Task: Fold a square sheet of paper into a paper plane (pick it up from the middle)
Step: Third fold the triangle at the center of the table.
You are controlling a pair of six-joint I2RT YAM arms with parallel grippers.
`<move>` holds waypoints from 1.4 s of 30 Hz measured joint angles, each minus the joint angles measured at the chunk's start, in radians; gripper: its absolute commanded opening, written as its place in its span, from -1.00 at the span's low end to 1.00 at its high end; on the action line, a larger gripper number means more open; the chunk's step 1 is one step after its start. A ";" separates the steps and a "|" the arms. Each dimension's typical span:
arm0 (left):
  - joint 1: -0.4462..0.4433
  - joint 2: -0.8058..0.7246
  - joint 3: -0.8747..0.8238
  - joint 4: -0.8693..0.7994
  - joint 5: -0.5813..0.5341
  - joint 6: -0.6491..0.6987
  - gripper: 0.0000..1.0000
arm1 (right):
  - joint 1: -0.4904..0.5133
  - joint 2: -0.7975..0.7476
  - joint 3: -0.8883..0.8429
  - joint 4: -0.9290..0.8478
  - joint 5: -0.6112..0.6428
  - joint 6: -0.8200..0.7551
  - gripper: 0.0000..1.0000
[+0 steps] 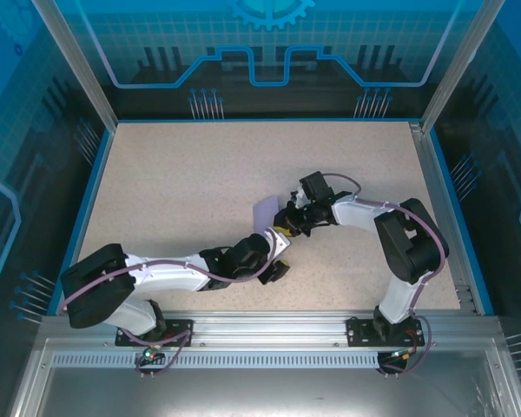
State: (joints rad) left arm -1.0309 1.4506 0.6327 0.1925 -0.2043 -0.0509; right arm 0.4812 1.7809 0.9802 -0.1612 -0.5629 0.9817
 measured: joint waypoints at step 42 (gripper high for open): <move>-0.002 0.106 0.000 0.058 -0.043 0.216 0.18 | -0.005 0.052 0.015 -0.011 -0.044 -0.022 -0.56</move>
State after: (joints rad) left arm -1.0325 1.5562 0.6331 0.2508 -0.2478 0.1646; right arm 0.4767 1.8332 0.9955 -0.1719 -0.6067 0.9600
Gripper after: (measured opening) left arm 0.581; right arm 0.222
